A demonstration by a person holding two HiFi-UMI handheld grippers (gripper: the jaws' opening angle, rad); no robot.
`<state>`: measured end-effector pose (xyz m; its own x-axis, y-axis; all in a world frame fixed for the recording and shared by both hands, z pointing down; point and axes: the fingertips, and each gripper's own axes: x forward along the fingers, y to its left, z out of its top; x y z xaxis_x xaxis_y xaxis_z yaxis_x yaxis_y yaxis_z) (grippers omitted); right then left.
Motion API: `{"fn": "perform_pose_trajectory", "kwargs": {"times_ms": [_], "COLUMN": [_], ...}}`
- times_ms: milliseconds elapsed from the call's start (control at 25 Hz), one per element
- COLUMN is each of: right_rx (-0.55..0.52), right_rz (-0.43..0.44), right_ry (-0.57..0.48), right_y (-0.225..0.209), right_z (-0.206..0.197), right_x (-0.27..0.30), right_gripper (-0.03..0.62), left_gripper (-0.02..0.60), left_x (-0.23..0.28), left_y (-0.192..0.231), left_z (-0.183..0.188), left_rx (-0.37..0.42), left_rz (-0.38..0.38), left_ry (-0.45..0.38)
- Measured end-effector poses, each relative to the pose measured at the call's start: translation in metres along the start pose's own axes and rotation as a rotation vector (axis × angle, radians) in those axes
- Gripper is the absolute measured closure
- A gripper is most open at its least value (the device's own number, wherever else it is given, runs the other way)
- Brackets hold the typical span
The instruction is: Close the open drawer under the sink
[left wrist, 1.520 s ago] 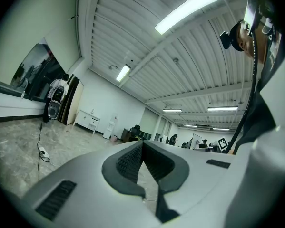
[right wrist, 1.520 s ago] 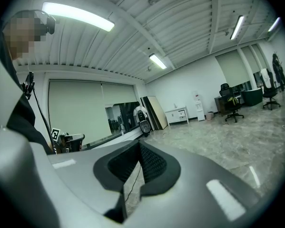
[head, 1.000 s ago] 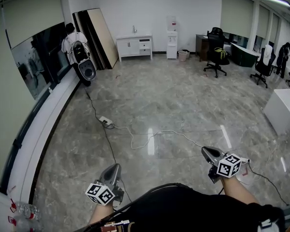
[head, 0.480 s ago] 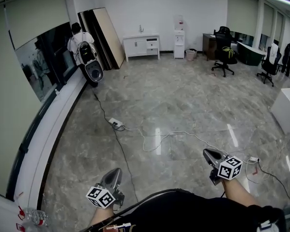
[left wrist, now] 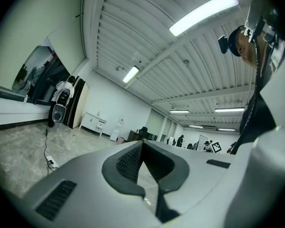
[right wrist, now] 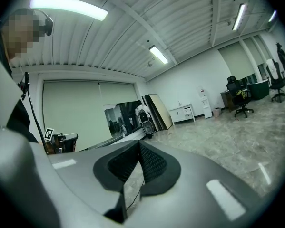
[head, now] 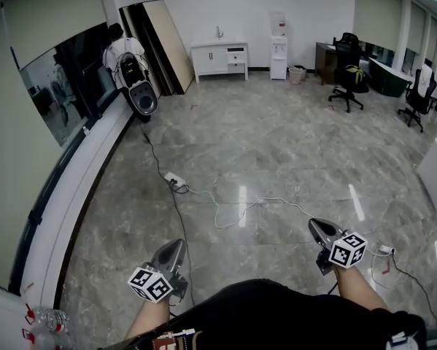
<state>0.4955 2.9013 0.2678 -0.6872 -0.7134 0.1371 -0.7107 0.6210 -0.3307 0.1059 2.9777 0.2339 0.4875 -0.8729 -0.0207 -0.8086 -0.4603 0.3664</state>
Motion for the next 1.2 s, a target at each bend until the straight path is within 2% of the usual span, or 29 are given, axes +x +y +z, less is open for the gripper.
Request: {"fn": "perform_pose_trajectory", "kwargs": {"times_ms": [360,600,920,1080,1200], "right_rx": [-0.074,-0.058,-0.036,-0.04,-0.033], "right_rz": [0.103,0.134,0.113,0.075,0.037], "right_ry": [0.053,0.08,0.098,0.089,0.062], "right_y": [-0.124,-0.166,-0.193,-0.197,-0.194], "right_z": [0.063,0.079,0.081,0.091,0.11], "right_x": [0.076,0.123,0.187,0.236,0.282], "right_gripper": [0.592,0.592,0.592,0.592,0.592], "left_gripper": [0.581,0.581,0.581,0.581,0.581], "left_x": [0.124,0.183,0.229,0.26,0.282], "left_y": [0.001,0.015,0.077,0.127,0.172], "left_z": [0.021,0.026,0.034,0.049,0.069], "left_rx": [-0.03,-0.033,-0.055,-0.078,-0.072], "left_rz": [0.101,0.111,0.112,0.067,0.034], "left_ry": [-0.082,-0.056,-0.04,-0.053,-0.029]}}
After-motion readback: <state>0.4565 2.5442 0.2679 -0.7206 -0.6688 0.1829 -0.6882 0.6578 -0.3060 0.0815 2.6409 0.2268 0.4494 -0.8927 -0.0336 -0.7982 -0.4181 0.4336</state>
